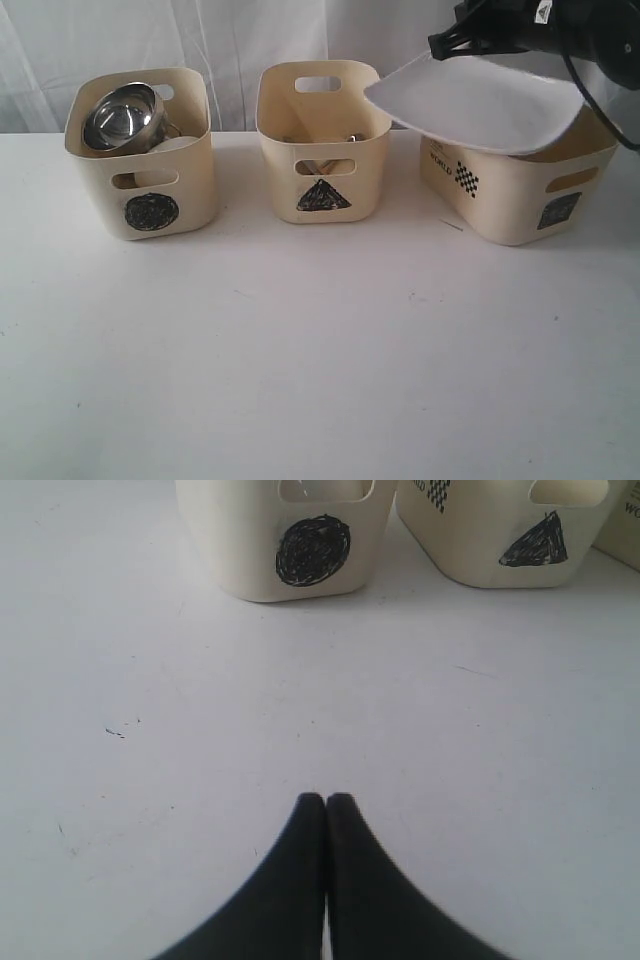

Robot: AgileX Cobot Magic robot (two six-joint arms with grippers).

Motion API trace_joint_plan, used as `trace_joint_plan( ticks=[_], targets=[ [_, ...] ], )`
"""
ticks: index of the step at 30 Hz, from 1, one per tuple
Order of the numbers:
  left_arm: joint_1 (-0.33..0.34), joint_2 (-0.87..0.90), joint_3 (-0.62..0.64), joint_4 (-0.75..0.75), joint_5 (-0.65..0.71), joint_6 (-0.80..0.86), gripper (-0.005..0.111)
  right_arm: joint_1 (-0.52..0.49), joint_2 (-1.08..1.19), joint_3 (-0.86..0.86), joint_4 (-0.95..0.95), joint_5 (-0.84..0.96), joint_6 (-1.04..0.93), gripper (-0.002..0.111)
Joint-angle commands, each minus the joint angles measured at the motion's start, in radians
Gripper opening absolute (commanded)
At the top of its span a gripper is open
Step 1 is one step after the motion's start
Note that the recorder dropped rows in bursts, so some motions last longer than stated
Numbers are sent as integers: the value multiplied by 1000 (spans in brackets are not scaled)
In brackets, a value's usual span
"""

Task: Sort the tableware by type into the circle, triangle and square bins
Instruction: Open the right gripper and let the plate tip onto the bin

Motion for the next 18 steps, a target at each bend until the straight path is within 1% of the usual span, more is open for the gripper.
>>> trace_joint_plan(
  ticks=[1,10,18],
  targets=[
    [2,-5,5,-3,-2,-2,0,-6,-12,-7,5,-12,-5,37],
    [2,-5,5,-3,-2,-2,0,-17,-19,-7,5,-11,-5,37],
    [2,-5,5,-3,-2,-2,0,-17,-45,-7,10,-25,94,37]
  ],
)
